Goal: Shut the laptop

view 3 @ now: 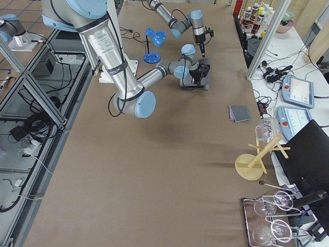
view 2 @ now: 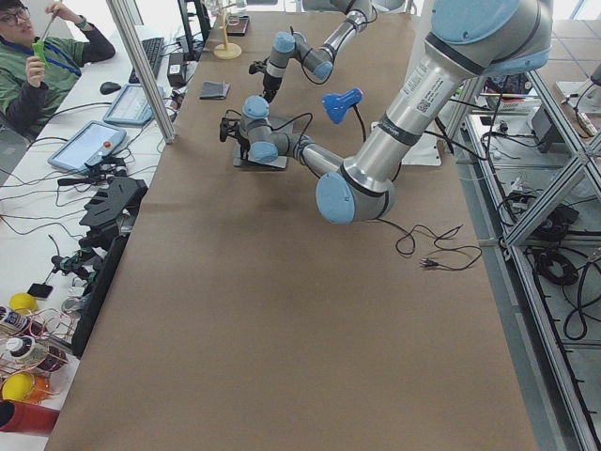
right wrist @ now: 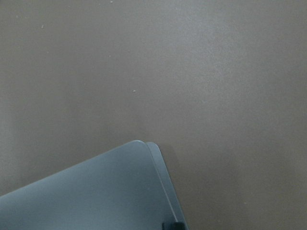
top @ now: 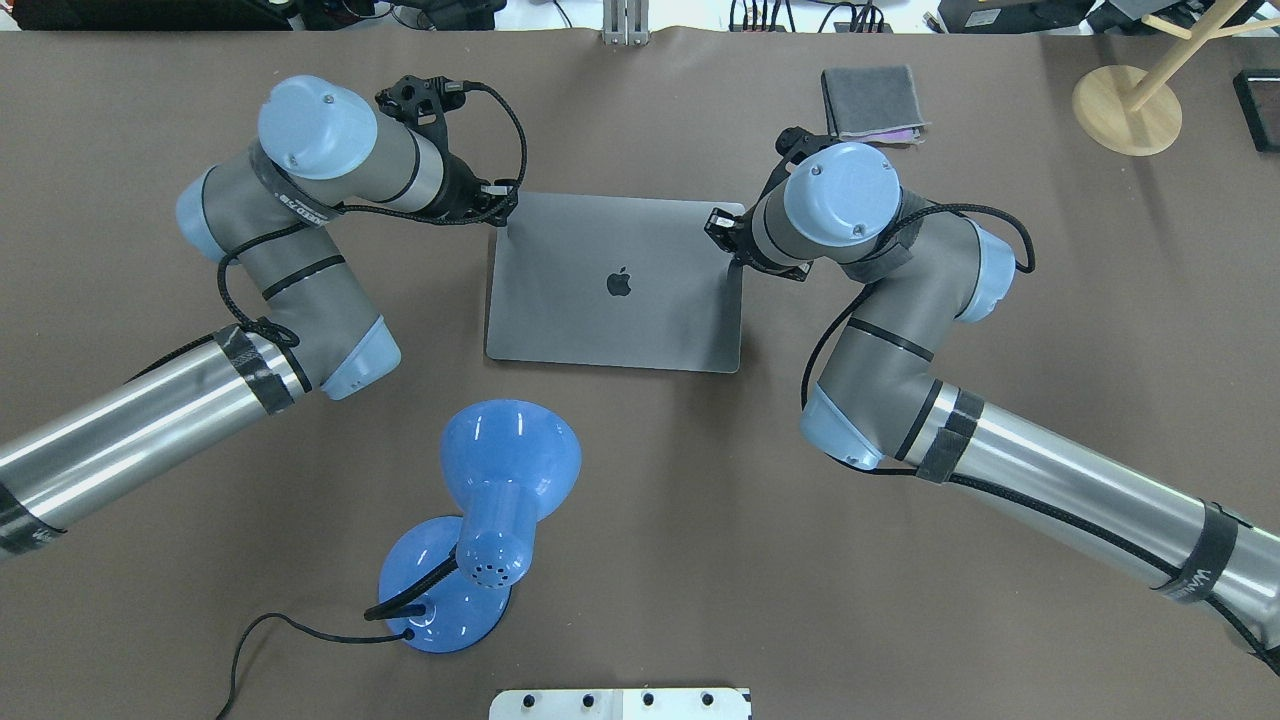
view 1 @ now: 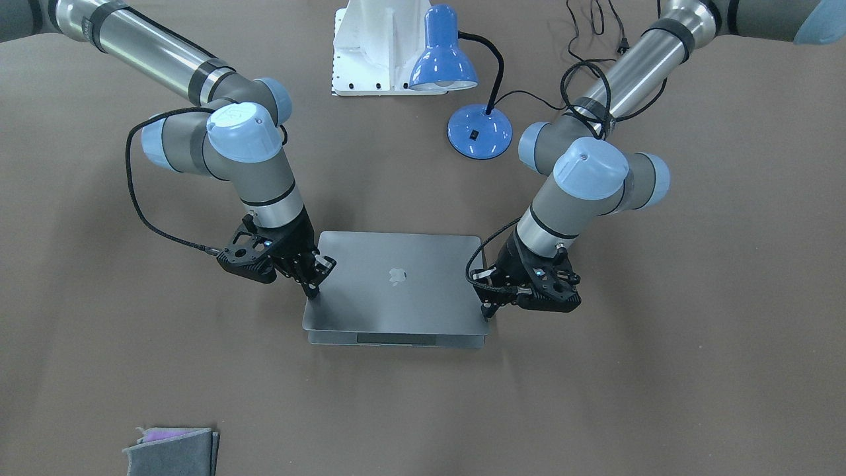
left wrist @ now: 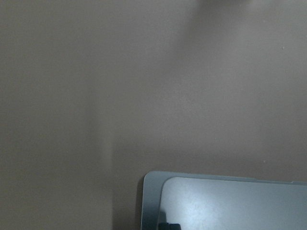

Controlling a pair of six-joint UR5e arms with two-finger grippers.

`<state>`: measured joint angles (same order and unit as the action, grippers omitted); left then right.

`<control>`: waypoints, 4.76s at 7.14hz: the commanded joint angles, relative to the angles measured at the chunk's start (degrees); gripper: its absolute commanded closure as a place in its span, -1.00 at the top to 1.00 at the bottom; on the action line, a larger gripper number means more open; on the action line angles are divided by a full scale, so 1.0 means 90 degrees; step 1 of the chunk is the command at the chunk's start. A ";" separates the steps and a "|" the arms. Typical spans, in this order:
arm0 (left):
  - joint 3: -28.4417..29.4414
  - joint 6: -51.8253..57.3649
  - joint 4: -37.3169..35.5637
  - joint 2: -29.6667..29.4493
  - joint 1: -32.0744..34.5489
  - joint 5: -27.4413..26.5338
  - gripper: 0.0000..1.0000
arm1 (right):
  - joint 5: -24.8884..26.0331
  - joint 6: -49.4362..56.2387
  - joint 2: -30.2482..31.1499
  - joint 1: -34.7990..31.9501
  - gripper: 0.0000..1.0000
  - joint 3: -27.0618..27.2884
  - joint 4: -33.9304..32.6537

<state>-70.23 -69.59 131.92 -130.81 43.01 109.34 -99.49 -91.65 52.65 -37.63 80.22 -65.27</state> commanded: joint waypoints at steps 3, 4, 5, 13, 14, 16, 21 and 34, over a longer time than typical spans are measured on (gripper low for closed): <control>-0.0184 0.0017 -0.0087 -0.0006 -0.0043 -0.0031 -1.00 | -0.0532 0.0231 -0.0001 -0.0221 -1.00 0.0060 -0.0062; -0.0456 0.0046 -0.0639 0.0013 0.0161 0.0540 -1.00 | -0.0837 0.0580 0.0077 -0.0513 -1.00 0.0254 -0.0439; -0.0971 0.0762 -0.1457 0.0081 0.0414 0.0884 -0.86 | -0.1101 0.1464 0.0319 -0.0835 -1.00 0.0720 -0.1139; -0.3115 0.7063 -0.5537 0.1904 0.3001 0.1795 0.97 | -0.2800 0.6867 0.3003 -0.3481 1.00 0.2052 -0.2064; -0.2999 0.7464 -0.5547 0.2121 0.3285 0.1786 0.97 | -0.2899 0.7269 0.3452 -0.3794 1.00 0.2198 -0.2074; -0.2842 0.8207 -0.5528 0.2901 0.3744 0.1806 0.97 | -0.3037 0.8129 0.4282 -0.4342 1.00 0.2423 -0.2074; -0.2714 0.9699 -0.5791 0.3878 0.4857 0.2050 0.97 | -0.3066 0.9959 0.5866 -0.5272 1.00 0.3176 -0.3031; -0.3564 0.9783 -0.6240 0.4506 0.4977 0.2099 0.97 | -0.3301 0.9930 0.6103 -0.5311 1.00 0.3147 -0.3021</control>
<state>-102.37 18.52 75.76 -90.34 87.84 128.22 -129.18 -2.30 107.54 -85.50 108.50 -92.43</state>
